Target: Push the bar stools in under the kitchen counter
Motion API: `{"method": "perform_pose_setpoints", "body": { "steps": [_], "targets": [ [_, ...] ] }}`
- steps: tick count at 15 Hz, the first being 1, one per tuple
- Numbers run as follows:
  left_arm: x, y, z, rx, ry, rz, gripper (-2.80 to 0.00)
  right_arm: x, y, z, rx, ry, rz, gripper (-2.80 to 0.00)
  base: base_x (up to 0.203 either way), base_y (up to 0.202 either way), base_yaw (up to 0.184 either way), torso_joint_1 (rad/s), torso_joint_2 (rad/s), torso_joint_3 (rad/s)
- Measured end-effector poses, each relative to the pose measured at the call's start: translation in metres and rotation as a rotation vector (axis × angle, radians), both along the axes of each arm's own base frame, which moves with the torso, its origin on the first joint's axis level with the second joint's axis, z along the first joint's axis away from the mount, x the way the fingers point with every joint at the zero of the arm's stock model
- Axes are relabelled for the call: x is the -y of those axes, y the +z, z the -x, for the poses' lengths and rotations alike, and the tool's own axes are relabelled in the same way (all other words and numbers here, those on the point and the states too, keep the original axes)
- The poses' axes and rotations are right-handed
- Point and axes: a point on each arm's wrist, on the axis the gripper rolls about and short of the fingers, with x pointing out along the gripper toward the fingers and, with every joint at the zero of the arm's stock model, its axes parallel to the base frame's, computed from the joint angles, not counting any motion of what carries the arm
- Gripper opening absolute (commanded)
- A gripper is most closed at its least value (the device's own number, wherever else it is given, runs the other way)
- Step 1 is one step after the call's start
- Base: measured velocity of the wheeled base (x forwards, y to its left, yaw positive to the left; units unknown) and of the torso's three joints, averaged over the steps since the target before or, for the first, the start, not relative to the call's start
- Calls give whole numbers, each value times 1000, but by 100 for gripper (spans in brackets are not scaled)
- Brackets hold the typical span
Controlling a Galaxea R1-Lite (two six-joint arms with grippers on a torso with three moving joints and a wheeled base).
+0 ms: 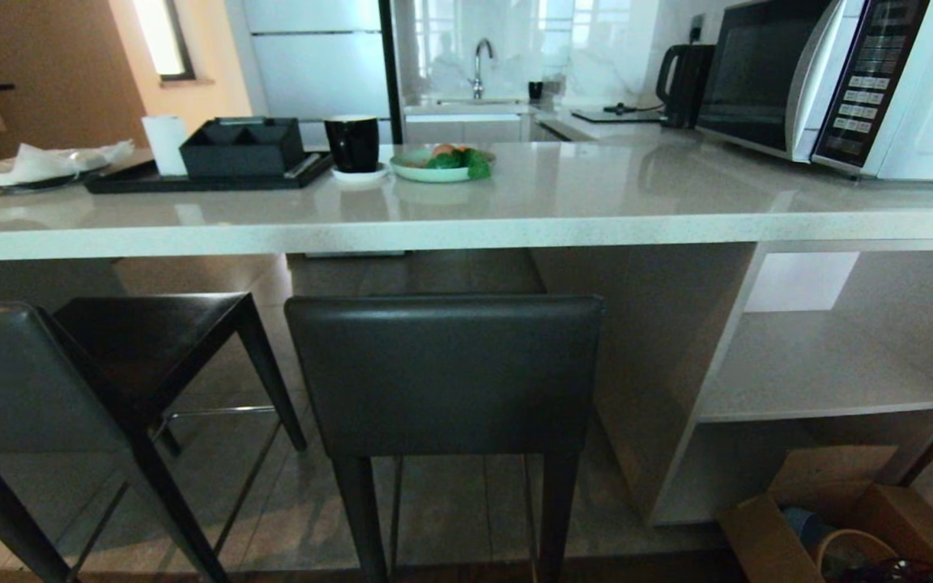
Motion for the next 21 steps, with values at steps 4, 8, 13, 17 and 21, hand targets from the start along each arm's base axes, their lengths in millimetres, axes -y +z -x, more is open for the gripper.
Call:
{"method": "perform_pose_setpoints", "body": {
  "steps": [4, 8, 13, 17, 21],
  "targets": [
    [1, -37, 32, -66, -101, -74, -280, 3, 2, 33, 134, -21, 19, -280, 0, 0, 0, 0, 0, 0],
    [1, -83, 21, -144, -108, -108, -280, 5, 22, 55, 172, -18, 21, -280, 0, 0, 0, 0, 0, 0],
    [2, -120, -1, -87, -147, -158, -280, -2, 32, 78, 106, -46, 48, -280, 0, 0, 0, 0, 0, 0],
    [3, -141, -3, -252, -217, -55, -280, -4, 2, 77, 72, 36, 57, -280, 0, 0, 0, 0, 0, 0],
    [3, -141, -3, -249, -216, -16, -280, -5, -64, 61, 22, 162, 29, -280, 0, 0, 0, 0, 0, 0]
  ]
}}
